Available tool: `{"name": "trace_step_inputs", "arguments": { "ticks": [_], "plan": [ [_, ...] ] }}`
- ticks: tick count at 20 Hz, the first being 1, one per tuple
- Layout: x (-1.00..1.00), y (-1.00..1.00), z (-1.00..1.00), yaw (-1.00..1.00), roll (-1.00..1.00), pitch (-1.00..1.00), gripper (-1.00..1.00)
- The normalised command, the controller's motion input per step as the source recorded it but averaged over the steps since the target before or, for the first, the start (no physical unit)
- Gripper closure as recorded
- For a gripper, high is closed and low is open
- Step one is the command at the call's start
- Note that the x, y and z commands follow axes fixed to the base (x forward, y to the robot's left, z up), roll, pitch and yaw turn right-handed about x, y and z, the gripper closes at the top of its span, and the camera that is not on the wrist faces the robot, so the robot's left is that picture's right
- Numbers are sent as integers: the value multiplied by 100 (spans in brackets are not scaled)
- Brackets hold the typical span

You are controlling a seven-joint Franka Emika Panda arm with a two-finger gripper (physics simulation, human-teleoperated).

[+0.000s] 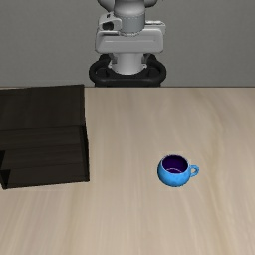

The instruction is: Pick up the blue mug on the table and place it on the wooden shelf

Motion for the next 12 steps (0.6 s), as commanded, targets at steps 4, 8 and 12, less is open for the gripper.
{"name": "trace_step_inputs", "arguments": {
  "ticks": [4,8,12],
  "plan": [
    [100,0,0,0,0,0,-100],
    [100,0,0,0,0,0,-100],
    [100,0,0,0,0,0,-100]
  ]
}}
